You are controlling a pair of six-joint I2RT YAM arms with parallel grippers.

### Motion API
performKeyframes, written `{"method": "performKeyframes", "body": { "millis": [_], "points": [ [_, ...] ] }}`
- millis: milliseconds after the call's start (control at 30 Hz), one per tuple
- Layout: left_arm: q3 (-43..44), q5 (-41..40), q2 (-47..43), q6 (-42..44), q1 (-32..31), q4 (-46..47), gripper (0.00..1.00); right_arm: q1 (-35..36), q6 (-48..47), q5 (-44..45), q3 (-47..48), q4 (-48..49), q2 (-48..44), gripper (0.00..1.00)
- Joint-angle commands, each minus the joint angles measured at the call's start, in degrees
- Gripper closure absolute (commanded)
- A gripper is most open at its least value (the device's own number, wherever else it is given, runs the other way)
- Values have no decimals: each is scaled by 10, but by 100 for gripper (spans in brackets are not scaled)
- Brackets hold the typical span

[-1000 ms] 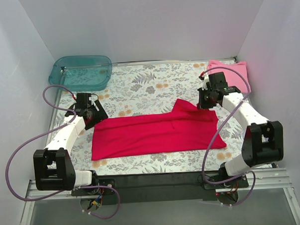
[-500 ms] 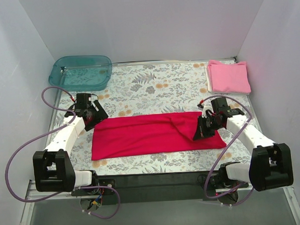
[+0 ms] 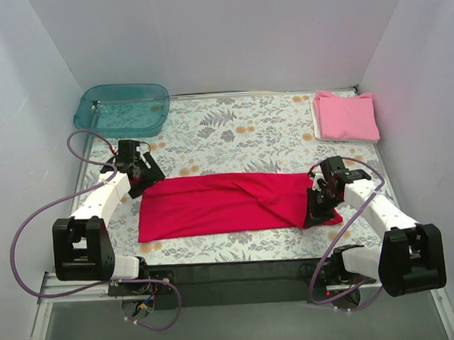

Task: Fold and stack the t-shirts
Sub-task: Fold the tshirt

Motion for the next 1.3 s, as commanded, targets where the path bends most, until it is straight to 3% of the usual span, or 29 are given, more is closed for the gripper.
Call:
{"method": "performKeyframes", "body": {
  "millis": [0, 167, 300, 433, 500, 567, 600, 633, 767, 1033, 1267],
  "points": [
    [19, 0, 1, 15, -2, 6, 30, -1, 40, 114, 39, -33, -15, 91],
    [19, -3, 6, 30, -2, 7, 30, -4, 32, 181, 89, -21, 20, 90],
    [23, -7, 4, 44, -2, 9, 30, -3, 19, 186, 94, -23, 52, 77],
    [27, -19, 0, 58, -2, 10, 30, -3, 18, 226, 120, -24, 49, 73],
    [30, -16, 0, 62, -2, 12, 30, -4, -4, 190, 161, -8, 45, 67],
    [35, -14, 1, 63, -2, 13, 30, -4, -14, 94, 181, 25, 42, 62],
    [37, -12, 1, 62, -2, 15, 30, -2, -16, 60, 192, 61, 45, 51],
    [38, -12, 2, 60, -2, 16, 30, 1, -15, -3, 196, 86, 49, 48],
    [39, -2, -1, 55, -2, 14, 29, 47, 14, -99, 199, 213, 95, 35],
    [35, 3, -26, 39, -2, -9, 26, 156, 17, -132, 306, 360, 273, 32],
    [33, 10, -44, 18, -2, -28, 22, 226, 10, -150, 394, 377, 410, 32]
  ]
}}
